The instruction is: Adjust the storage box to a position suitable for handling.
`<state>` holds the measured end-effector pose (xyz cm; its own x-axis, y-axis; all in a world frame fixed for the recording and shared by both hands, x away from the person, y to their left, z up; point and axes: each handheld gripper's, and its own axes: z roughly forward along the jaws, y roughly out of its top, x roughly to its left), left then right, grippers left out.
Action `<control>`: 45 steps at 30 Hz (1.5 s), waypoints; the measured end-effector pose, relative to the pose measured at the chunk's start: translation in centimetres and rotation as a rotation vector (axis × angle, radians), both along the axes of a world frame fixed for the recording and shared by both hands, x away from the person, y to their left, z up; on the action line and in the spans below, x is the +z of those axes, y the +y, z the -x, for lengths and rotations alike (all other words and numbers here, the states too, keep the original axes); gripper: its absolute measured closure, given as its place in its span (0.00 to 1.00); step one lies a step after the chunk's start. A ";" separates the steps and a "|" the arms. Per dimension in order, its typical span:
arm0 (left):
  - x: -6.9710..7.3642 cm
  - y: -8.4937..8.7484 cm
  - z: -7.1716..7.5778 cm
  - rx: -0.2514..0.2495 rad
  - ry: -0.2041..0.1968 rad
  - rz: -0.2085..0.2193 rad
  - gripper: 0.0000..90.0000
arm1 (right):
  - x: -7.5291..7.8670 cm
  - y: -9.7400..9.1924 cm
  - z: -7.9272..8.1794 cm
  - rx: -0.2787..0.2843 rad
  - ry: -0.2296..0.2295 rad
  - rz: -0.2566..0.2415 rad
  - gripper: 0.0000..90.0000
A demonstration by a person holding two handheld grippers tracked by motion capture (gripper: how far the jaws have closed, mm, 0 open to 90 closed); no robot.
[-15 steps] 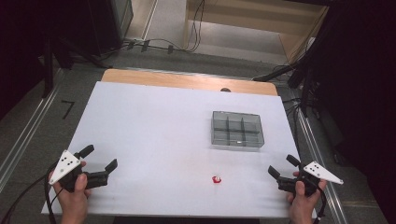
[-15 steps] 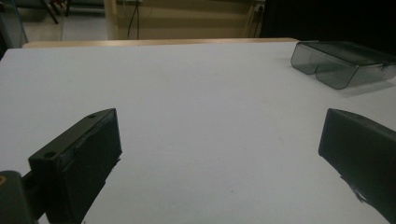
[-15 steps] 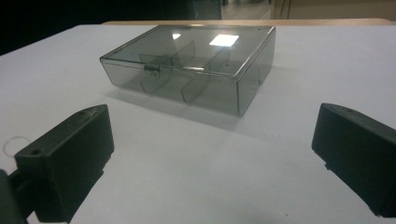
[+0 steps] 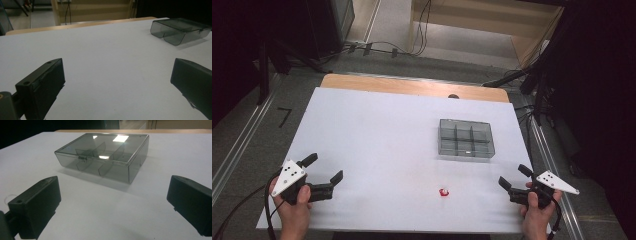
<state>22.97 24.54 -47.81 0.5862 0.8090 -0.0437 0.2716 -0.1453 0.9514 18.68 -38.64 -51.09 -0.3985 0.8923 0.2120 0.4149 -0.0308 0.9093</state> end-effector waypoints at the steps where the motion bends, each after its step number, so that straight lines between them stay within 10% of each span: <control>1: 0.2 -0.2 0.0 -0.012 0.001 -0.003 0.00 | 0.2 -0.1 -0.1 -0.002 -0.003 -0.002 0.00; 24: 3.0 -5.8 -2.9 -0.110 -0.015 0.020 0.00 | 3.9 1.0 -5.9 0.018 0.031 0.048 0.00; 38: 2.5 -8.8 -4.7 -0.138 0.016 0.033 0.00 | 3.4 0.4 -10.8 -0.017 0.056 0.099 0.77; 45: 2.3 -10.2 -5.4 -0.145 0.027 0.023 0.00 | 1.6 -0.5 -13.2 -0.073 0.146 0.115 0.97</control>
